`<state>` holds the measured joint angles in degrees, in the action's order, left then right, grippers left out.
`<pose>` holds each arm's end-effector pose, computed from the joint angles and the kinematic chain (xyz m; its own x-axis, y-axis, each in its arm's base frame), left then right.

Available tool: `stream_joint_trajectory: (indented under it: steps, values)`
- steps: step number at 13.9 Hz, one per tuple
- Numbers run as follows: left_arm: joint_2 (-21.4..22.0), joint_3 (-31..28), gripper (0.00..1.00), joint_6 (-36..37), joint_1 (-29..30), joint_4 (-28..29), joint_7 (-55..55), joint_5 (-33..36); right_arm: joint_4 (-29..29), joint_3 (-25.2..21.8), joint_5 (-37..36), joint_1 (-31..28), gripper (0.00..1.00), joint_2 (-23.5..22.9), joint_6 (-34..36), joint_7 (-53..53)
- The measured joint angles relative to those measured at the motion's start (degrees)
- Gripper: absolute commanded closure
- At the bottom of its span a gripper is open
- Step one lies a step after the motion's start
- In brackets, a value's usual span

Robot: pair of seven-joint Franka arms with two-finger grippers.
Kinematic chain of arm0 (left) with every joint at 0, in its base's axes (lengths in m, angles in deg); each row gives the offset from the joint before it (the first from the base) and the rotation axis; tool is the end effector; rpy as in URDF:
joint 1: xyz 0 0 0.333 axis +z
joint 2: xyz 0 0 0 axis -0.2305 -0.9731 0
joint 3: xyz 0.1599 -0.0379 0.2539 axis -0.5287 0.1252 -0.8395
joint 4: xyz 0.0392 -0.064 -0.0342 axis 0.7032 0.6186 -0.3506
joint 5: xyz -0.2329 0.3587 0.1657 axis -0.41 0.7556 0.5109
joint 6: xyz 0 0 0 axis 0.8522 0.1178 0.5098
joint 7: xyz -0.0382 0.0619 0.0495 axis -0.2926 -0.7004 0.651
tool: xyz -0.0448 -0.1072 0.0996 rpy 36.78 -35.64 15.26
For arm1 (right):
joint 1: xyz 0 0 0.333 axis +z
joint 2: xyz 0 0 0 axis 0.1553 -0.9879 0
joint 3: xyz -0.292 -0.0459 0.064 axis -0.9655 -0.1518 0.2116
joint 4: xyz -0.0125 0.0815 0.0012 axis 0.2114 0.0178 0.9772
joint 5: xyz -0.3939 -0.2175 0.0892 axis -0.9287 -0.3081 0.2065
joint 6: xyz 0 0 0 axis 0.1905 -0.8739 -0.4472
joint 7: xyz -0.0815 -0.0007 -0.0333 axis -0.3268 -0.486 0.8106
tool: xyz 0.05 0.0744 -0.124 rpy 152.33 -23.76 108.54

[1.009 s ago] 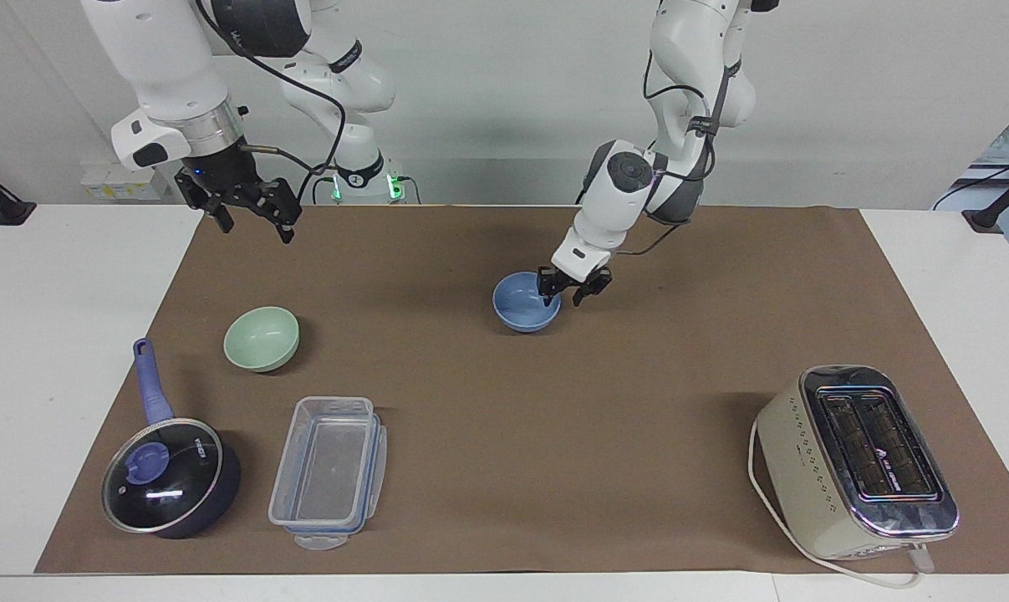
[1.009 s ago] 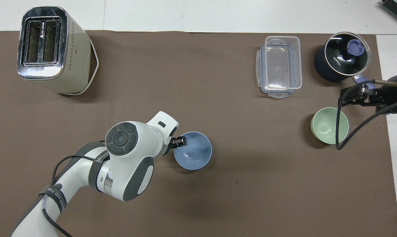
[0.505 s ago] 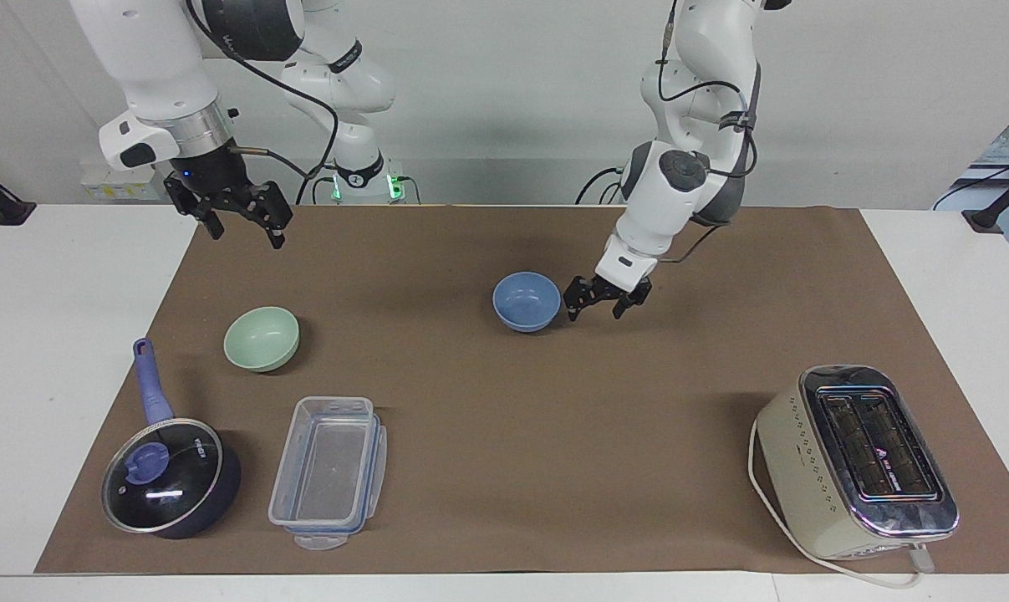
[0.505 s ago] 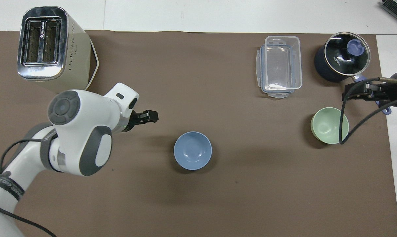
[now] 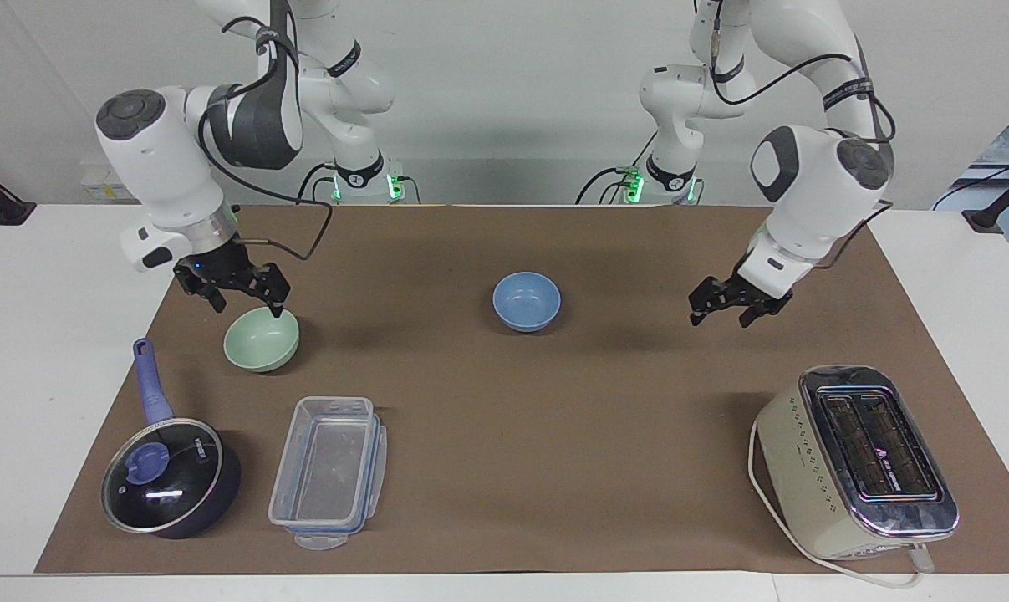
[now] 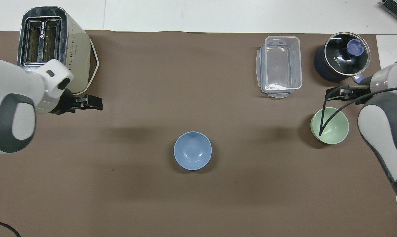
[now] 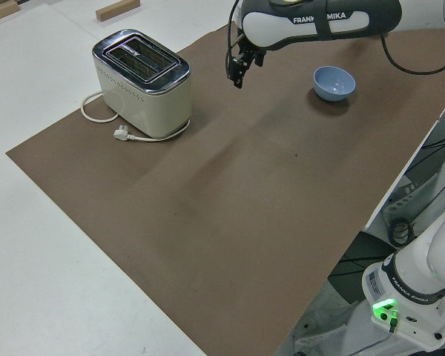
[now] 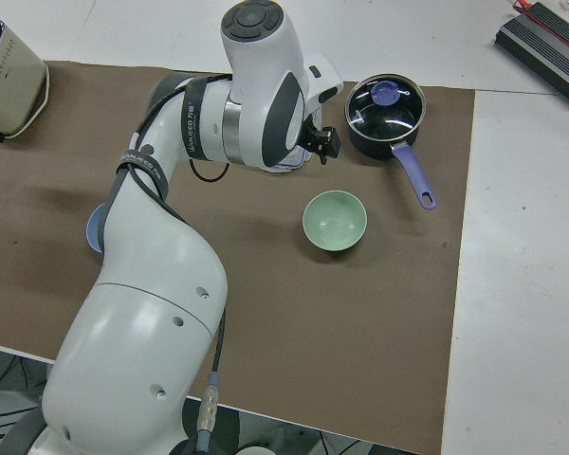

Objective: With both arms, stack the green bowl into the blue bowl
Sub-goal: 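Retract the left gripper while the right gripper reaches the green bowl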

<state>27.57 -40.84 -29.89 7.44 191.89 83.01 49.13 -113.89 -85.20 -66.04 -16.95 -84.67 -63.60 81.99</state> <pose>0.6443 -0.0788 0.3696 0.9995 -0.0233 0.0217 -0.0268 -0.9837 0.1777 0.6640 -0.0490 0.3873 0.9930 -0.0989 0.0644 -0.0989 -0.9951 -0.0039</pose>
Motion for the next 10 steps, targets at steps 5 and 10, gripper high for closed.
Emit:
stream_joint_trajectory:
  steps: [5,10]
  values:
    - [0.24,-0.06,0.0,8.3,5.78,-7.4,5.43,5.09,-6.35,-0.11,0.0,-6.25,0.0,-2.25,-9.07,10.05]
    - [3.49,0.28,0.0,18.38,5.78,-13.38,4.53,8.31,-12.14,-0.13,0.0,-8.35,0.0,-3.9,-15.65,13.83]
